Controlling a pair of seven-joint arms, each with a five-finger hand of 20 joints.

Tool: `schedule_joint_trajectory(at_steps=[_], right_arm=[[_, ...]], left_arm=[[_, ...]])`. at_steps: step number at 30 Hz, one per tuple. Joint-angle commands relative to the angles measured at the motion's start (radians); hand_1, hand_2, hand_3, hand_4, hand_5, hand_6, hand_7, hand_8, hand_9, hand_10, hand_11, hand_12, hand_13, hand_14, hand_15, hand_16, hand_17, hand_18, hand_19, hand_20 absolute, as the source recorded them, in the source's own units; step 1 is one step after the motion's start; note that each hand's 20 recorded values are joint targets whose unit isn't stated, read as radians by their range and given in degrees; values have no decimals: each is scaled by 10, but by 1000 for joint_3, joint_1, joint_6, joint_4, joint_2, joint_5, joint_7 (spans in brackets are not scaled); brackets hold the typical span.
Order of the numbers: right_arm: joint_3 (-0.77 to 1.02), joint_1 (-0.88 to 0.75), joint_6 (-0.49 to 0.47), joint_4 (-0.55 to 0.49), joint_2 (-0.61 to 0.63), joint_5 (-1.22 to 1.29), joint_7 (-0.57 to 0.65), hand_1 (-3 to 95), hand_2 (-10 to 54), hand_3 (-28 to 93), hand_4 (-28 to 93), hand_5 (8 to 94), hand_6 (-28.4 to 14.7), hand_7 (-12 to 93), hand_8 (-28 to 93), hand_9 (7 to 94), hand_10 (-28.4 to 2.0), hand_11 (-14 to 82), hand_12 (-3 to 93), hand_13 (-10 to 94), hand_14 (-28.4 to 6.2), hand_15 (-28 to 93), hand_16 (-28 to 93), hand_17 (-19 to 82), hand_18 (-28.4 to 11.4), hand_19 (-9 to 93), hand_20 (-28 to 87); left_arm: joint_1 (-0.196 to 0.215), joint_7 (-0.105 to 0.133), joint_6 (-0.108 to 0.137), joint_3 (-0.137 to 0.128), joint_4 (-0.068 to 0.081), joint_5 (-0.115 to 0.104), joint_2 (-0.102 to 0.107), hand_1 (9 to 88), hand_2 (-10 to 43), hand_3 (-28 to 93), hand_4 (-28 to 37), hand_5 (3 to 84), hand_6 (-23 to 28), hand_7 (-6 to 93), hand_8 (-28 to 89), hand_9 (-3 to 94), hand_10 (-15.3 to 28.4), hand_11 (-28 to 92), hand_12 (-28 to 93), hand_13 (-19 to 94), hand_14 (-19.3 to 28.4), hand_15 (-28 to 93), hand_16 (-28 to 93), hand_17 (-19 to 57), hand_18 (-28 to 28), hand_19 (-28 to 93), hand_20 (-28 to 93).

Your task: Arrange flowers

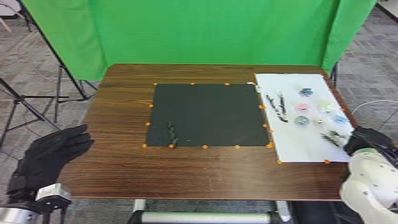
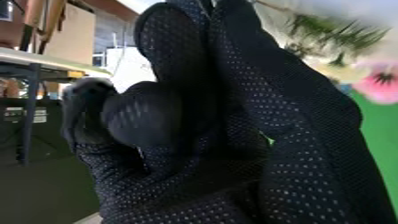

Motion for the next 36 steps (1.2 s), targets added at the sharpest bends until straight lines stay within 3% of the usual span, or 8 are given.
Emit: schedule_joint_trajectory(at_steps=[1, 11, 20, 28, 36], right_arm=[[-31, 43, 64, -8, 24, -39, -18, 567, -53, 728, -283, 832, -59, 192, 139, 837, -133, 469, 262, 782, -90, 767, 234, 535, -212, 932, 258], [-56, 110, 108, -99, 67, -47, -29, 557, -67, 751, -283, 854, -52, 187, 157, 863, -127, 471, 245, 810, -77, 759, 248, 562, -205, 932, 294], [-201, 277, 69, -197, 60, -18, -74, 551, -78, 766, -283, 864, -51, 182, 170, 875, -125, 467, 246, 823, -75, 752, 258, 570, -203, 932, 312], [-561, 591, -5, -156, -83, 12, -107, 553, -82, 768, -280, 868, -52, 176, 179, 882, -129, 462, 249, 828, -76, 750, 266, 573, -207, 932, 330], [-812, 767, -93, -11, -304, 5, -122, 552, -83, 769, -276, 869, -52, 172, 184, 883, -129, 462, 251, 828, -78, 750, 269, 574, -209, 932, 338]], left_arm=[[25, 0, -6, -12, -6, -2, -11, 270, 34, 832, -164, 466, 131, 187, -100, 409, 223, 355, 113, 263, 284, 625, -132, -88, 229, 580, 114], [37, -5, -1, -25, -13, -2, -13, 271, 34, 832, -163, 466, 131, 186, -100, 408, 223, 353, 112, 264, 284, 624, -132, -88, 228, 580, 115], [66, -16, 2, -61, -23, -1, -26, 271, 35, 832, -162, 466, 131, 187, -101, 408, 223, 353, 113, 263, 284, 625, -132, -88, 228, 580, 115], [47, -51, -10, -75, -25, 11, -31, 271, 35, 831, -162, 467, 131, 187, -101, 408, 223, 354, 113, 263, 284, 625, -132, -88, 228, 580, 115], [15, -90, -23, -77, -21, 25, -34, 272, 35, 831, -161, 466, 131, 188, -101, 409, 223, 354, 113, 263, 284, 625, -132, -88, 228, 580, 115]])
